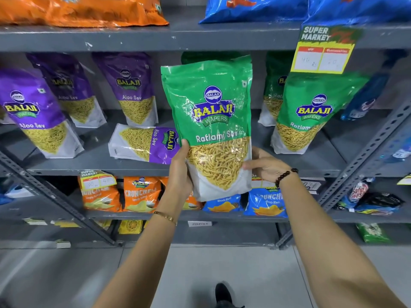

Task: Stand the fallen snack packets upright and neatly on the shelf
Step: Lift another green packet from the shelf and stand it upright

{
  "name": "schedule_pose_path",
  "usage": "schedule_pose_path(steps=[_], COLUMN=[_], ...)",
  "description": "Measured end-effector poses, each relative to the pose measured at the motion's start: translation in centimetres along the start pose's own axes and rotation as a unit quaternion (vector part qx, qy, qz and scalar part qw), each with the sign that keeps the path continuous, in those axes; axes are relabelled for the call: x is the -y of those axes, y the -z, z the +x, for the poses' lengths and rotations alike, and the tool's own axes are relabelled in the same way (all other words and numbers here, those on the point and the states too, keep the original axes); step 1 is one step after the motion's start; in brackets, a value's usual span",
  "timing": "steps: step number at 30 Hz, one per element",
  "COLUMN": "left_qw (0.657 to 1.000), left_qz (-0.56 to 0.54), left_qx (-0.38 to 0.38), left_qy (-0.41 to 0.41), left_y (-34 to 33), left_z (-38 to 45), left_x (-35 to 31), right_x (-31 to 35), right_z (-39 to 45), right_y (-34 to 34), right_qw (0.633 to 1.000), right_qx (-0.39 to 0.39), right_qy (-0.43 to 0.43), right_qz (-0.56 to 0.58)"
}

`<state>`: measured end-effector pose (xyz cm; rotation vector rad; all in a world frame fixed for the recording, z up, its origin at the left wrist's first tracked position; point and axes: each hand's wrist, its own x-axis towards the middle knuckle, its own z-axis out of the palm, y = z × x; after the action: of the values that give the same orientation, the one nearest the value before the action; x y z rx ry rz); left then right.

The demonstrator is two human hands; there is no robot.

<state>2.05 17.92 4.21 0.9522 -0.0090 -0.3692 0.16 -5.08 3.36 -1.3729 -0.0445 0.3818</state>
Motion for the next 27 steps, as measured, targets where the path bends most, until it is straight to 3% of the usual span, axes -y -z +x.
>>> schedule_pose_path(steps=[10,17,27], left_qw=[0.993,0.982,0.974], left_qz=[0.114,0.189,0.225], left_qx=[0.010,0.024,0.025], left_qy=[-0.002,0.006,-0.002], left_y=[-0.5,-0.6,-0.5], left_z=[9.6,16.1,16.9], left_x=[-0.3,-0.3,-0.1], right_x=[-0.6,-0.4,-0.8], right_z=[5.1,10.0,9.7], right_y=[4.6,7.2,5.2], right_qw=[0.991,0.964,0.955], right_qx=[-0.127,-0.257,-0.290], right_qy=[0.037,0.051,0.059], right_qz=[-0.012,-0.038,0.017])
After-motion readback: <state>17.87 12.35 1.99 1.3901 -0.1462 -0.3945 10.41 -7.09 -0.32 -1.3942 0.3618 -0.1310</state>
